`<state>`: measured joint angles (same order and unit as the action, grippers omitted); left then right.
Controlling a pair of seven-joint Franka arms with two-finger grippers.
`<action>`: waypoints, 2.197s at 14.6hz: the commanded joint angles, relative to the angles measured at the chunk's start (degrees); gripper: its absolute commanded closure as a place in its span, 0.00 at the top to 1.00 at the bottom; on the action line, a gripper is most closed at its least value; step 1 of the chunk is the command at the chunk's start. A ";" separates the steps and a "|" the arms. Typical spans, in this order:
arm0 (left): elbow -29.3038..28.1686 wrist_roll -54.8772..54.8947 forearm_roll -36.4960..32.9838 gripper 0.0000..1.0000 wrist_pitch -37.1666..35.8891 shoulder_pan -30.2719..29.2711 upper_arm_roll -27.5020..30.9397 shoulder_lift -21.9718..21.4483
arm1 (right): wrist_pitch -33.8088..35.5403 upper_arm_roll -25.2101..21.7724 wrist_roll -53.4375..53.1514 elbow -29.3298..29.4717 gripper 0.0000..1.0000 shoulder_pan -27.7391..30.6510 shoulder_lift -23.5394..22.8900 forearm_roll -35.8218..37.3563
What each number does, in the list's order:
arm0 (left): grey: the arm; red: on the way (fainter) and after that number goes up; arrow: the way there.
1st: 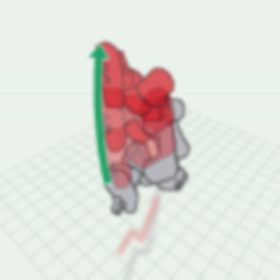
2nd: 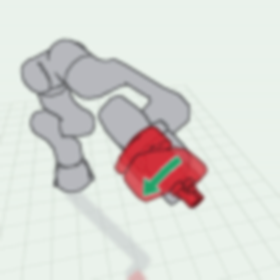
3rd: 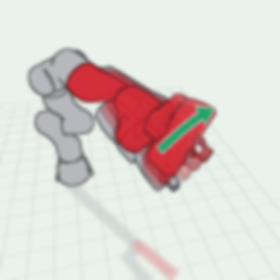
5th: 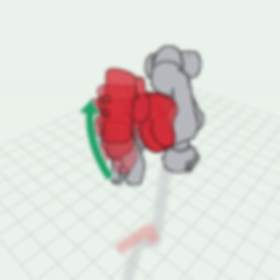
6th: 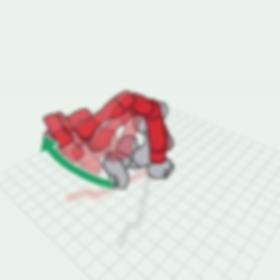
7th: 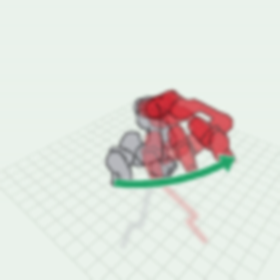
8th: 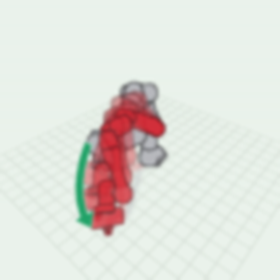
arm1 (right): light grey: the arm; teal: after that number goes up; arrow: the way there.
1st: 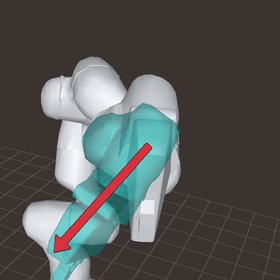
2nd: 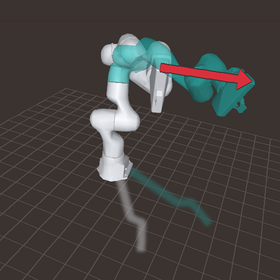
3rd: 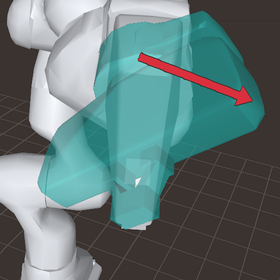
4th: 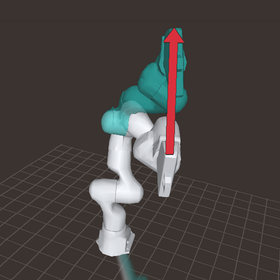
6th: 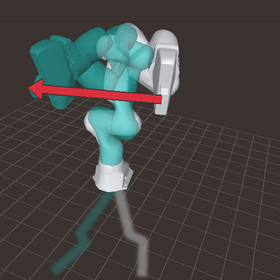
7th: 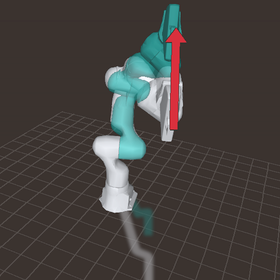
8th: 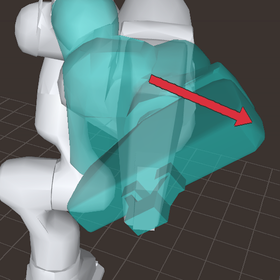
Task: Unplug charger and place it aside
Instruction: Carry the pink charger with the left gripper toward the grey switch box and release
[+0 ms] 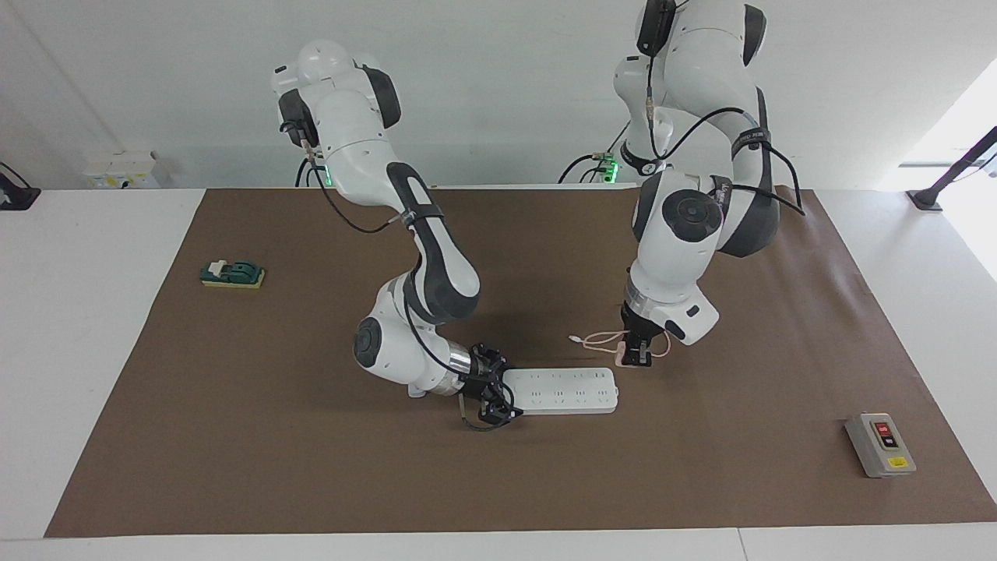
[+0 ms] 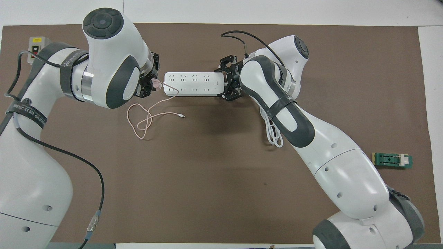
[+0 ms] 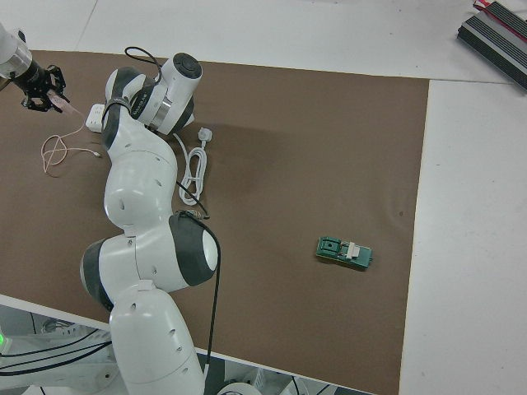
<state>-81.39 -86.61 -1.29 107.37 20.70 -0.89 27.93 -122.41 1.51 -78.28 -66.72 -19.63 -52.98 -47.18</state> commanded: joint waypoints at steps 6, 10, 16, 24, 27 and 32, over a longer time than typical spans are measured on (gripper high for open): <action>-10.26 47.62 -0.38 0.00 -10.25 -9.52 -0.08 -10.34 | -3.53 0.08 1.73 0.72 0.51 -0.76 -1.25 -0.11; -17.12 67.12 -0.38 0.00 -9.73 -15.40 -0.08 -13.33 | -3.53 0.08 1.29 0.72 0.66 -0.67 -1.24 -0.20; -24.95 82.30 -0.20 0.00 0.73 -22.98 -0.17 -13.25 | -3.88 -0.36 0.85 -1.03 1.00 -0.50 1.82 0.33; -27.42 90.83 -0.20 1.00 2.76 -30.89 -0.08 -15.01 | -2.83 -4.23 0.50 -11.22 1.00 -0.14 14.47 2.60; -25.67 91.00 -0.46 1.00 1.62 -32.56 0.01 -16.85 | 2.24 -6.24 1.46 -11.59 1.00 0.56 18.17 10.67; -22.59 88.90 -0.46 1.00 -0.84 -33.35 0.01 -21.32 | 12.79 -8.27 16.36 -11.77 1.00 4.50 25.46 20.53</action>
<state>-104.46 3.32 -1.28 108.33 -11.59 -0.47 9.38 -112.97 -7.03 -69.55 -75.58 -17.63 -31.85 -29.35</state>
